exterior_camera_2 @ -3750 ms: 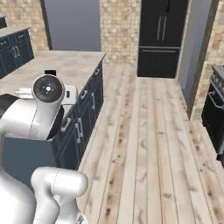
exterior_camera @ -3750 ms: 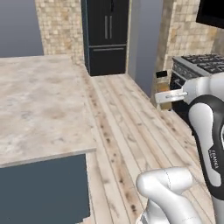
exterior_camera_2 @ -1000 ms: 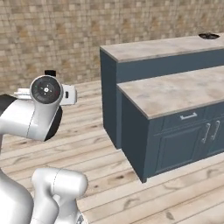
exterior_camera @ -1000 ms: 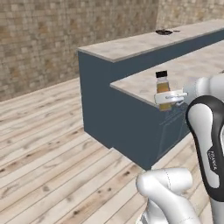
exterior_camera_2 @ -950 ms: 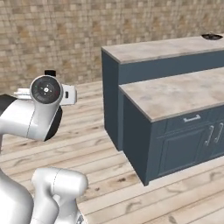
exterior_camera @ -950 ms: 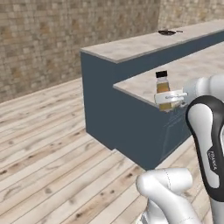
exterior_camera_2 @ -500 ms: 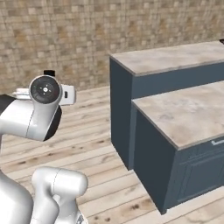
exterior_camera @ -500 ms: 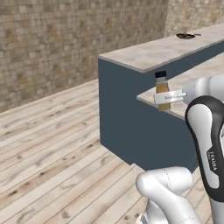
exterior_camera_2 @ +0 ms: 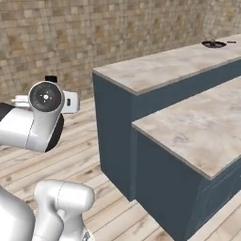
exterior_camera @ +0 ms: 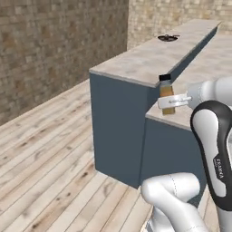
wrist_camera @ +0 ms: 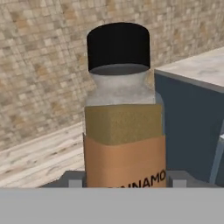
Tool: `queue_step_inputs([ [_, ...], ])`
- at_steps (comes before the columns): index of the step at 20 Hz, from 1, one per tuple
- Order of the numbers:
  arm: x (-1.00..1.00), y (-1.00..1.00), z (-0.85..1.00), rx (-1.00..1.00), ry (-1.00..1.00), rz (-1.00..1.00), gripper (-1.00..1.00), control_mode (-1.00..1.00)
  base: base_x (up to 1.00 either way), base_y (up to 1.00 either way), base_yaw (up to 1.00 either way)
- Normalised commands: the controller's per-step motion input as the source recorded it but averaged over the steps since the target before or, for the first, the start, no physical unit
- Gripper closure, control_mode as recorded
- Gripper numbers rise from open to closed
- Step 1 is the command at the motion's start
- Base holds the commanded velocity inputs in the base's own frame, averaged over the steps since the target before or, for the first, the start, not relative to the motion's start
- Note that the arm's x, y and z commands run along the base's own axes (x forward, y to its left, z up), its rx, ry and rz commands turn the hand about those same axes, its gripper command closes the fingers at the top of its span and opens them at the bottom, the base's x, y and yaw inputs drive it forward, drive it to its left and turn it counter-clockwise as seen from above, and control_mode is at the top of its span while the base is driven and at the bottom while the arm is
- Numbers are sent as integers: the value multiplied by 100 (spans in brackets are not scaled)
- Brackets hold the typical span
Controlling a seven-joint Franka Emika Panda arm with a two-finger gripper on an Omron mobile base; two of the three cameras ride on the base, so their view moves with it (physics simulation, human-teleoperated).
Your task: Take the cinnamon bottle from the cabinet and place it on the dining table, next to the plate with the cupcake. Then take the chocolate from the dining counter and place it on the cupcake plate.
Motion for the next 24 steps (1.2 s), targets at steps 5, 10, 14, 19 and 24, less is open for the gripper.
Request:
queue_step_inputs([
  [5, 0, 0, 0, 0, 0, 0, 100, 100, 100, 100, -47],
  [10, 0, 0, 0, 0, 0, 0, 100, 100, 100, 100, -47],
  [14, 0, 0, 0, 0, 0, 0, 100, 100, 100, 100, -44],
  [19, 0, 0, 0, 0, 0, 0, 100, 100, 77, 100, -43],
  [24, 0, 0, 0, 0, 0, 0, 100, 100, 34, 100, -44],
])
